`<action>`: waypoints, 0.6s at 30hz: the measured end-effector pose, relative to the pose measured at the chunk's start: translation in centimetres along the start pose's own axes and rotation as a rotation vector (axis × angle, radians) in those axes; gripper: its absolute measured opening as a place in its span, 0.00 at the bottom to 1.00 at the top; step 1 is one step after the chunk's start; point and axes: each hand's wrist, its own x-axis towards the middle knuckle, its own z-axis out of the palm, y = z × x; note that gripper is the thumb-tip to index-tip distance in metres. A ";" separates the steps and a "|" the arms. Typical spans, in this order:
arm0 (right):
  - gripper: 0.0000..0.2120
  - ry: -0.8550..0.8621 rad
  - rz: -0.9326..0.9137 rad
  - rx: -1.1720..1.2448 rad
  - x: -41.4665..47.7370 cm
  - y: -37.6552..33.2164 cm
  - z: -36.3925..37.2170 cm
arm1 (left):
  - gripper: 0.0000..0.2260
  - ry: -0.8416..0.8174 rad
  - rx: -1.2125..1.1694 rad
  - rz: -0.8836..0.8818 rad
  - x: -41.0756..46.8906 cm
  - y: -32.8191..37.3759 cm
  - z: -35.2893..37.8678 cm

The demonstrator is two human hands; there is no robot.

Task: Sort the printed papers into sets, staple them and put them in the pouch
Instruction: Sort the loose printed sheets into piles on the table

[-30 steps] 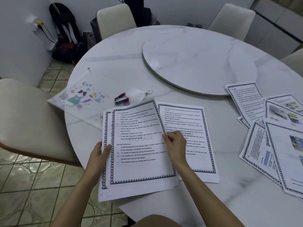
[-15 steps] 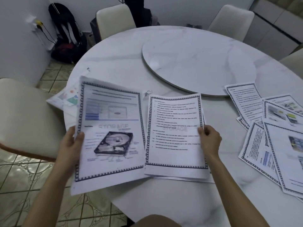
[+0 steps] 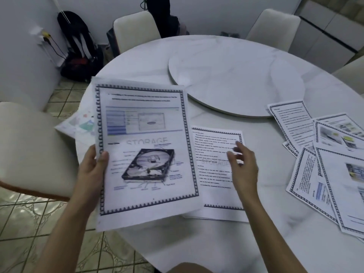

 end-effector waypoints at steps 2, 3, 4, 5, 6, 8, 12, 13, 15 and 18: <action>0.18 -0.149 -0.041 0.068 -1.3 -2.0 1.0 | 0.08 -0.045 -0.006 -0.001 -0.5 -0.3 1.2; 0.18 -0.218 -0.043 0.090 -1.9 -2.6 1.5 | 0.08 -0.066 -0.011 0.001 -0.7 -0.5 1.8; 0.18 -0.266 -0.035 0.099 -2.3 -3.1 1.8 | 0.06 -0.086 -0.015 -0.003 -0.9 -0.7 2.2; 0.17 -0.280 -0.023 0.102 -2.7 -3.4 2.0 | 0.05 -0.103 -0.019 -0.010 -1.1 -0.9 2.4; 0.15 -0.261 -0.017 0.106 -2.9 -3.5 2.2 | 0.04 -0.119 -0.023 -0.017 -1.3 -1.0 2.7; 0.10 -0.172 -0.018 0.123 -3.3 -3.7 2.1 | 0.08 -0.137 -0.042 -0.028 -1.5 -1.1 3.0; 0.08 -0.021 0.026 0.147 -3.0 -3.8 1.9 | 0.08 -0.140 -0.062 -0.055 -2.1 -1.2 3.6; 0.06 -0.017 0.026 0.143 -2.9 -3.9 1.9 | 0.08 -0.139 -0.066 -0.069 -2.2 -1.2 3.7; 0.05 -0.025 0.020 0.142 -2.6 -3.9 1.9 | 0.09 -0.135 -0.080 -0.107 -2.5 -1.4 4.0; 0.04 -0.038 0.016 0.156 -2.2 -3.6 2.0 | 0.12 -0.120 -0.077 -0.139 -2.9 -1.7 4.1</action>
